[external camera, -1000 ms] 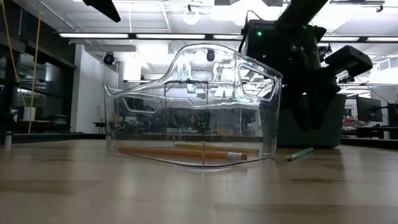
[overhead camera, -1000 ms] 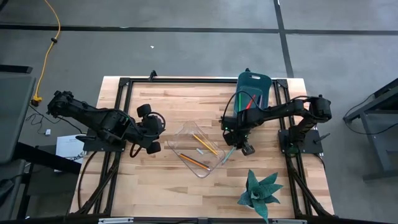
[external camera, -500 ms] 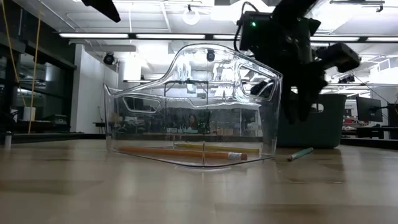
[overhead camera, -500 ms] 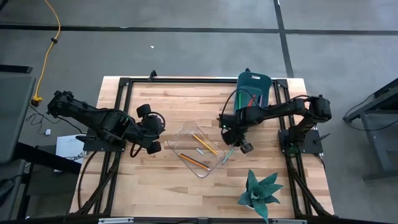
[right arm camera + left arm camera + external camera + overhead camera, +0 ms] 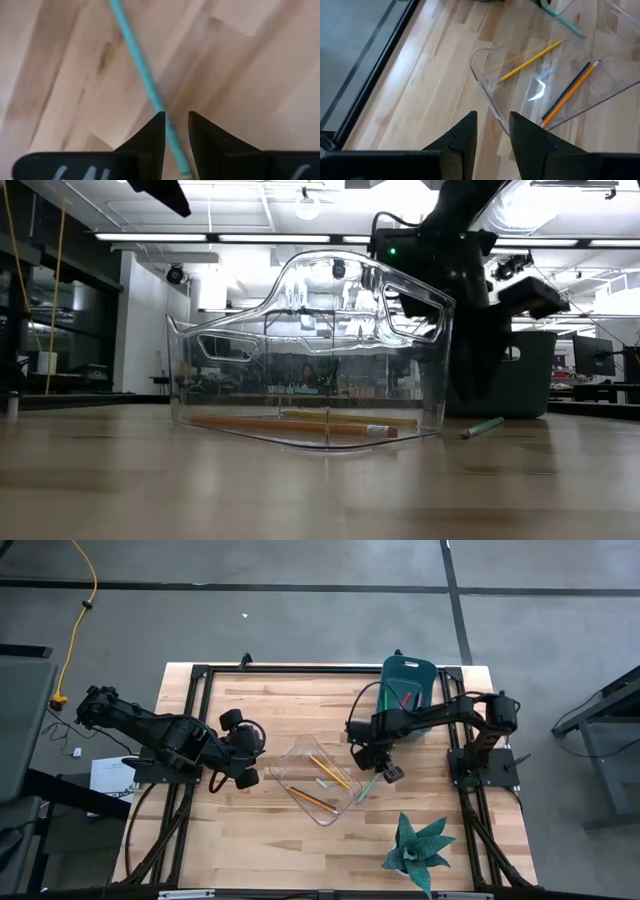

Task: Sort pens & pencils
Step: Put the blue pencil into the transparent bin

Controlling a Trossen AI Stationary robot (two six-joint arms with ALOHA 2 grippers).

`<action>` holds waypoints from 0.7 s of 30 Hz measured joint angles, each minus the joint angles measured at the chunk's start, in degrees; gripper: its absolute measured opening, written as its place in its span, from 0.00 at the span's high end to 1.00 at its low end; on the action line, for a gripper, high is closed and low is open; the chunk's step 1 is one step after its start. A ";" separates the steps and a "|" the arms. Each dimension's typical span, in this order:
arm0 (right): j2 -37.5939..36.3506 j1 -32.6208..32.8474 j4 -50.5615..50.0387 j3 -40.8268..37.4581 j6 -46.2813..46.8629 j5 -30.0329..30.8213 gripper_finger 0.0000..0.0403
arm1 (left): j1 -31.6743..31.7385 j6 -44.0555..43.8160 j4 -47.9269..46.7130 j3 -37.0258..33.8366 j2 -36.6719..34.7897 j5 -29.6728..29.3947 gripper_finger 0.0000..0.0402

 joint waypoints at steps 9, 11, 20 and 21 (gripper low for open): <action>0.00 1.45 -0.73 -0.01 0.31 -0.19 0.81 | 0.00 0.02 -1.42 0.00 0.00 -0.30 0.75; 0.00 1.45 -0.35 -0.02 0.14 1.11 0.81 | 0.00 0.04 -1.42 0.00 0.00 -0.43 0.75; 0.00 3.43 3.83 -0.02 0.00 7.62 0.81 | 0.01 0.04 -1.38 0.00 0.00 0.17 0.75; -0.02 3.95 4.17 -0.02 0.02 8.25 0.81 | 0.00 0.02 -1.39 0.00 0.00 0.32 0.75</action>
